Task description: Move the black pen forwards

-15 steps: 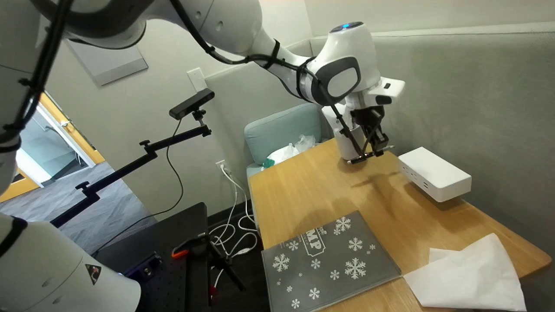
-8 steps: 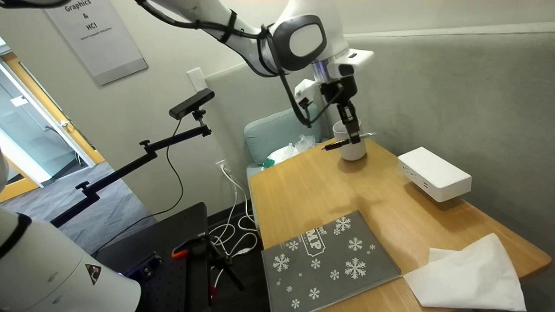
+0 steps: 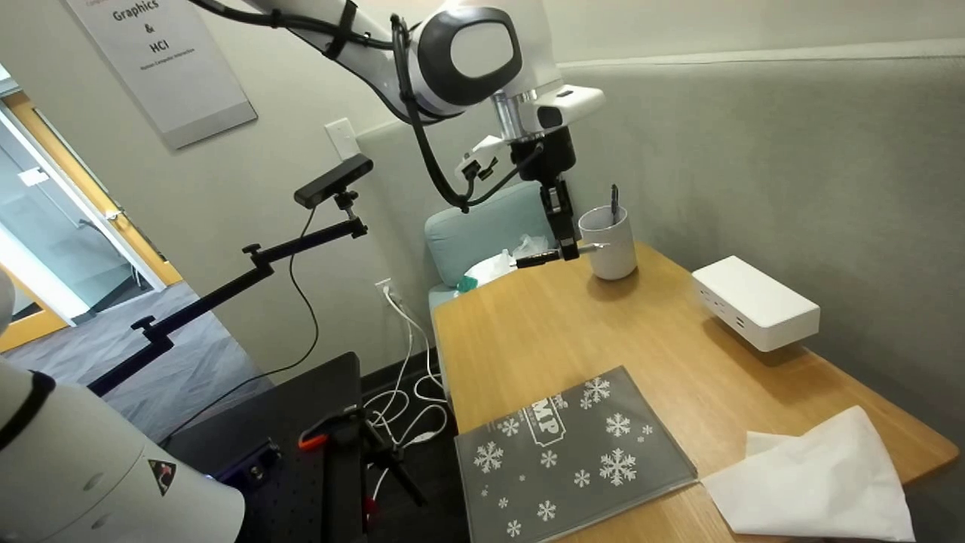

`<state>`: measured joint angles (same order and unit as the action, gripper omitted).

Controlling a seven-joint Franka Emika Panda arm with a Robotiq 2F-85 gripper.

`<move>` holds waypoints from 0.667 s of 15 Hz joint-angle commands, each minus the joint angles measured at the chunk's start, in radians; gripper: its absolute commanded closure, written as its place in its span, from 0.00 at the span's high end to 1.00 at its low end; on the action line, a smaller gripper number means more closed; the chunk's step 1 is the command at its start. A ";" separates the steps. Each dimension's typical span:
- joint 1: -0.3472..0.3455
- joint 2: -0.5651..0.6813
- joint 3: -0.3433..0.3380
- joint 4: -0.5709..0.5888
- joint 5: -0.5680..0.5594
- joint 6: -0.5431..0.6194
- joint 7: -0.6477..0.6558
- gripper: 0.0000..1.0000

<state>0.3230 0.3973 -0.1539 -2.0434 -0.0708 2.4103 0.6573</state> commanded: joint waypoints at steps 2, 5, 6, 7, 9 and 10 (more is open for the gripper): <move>-0.025 -0.044 0.053 -0.104 -0.021 0.083 0.084 0.04; 0.001 -0.087 0.049 -0.253 -0.040 0.243 0.205 0.04; 0.006 -0.091 0.047 -0.297 -0.043 0.307 0.238 0.04; 0.012 -0.097 0.045 -0.347 -0.040 0.376 0.271 0.04; 0.010 -0.098 0.049 -0.432 -0.011 0.501 0.308 0.04; 0.008 -0.095 0.051 -0.467 0.008 0.553 0.313 0.04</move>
<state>0.3317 0.3560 -0.1070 -2.3736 -0.0920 2.8301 0.9207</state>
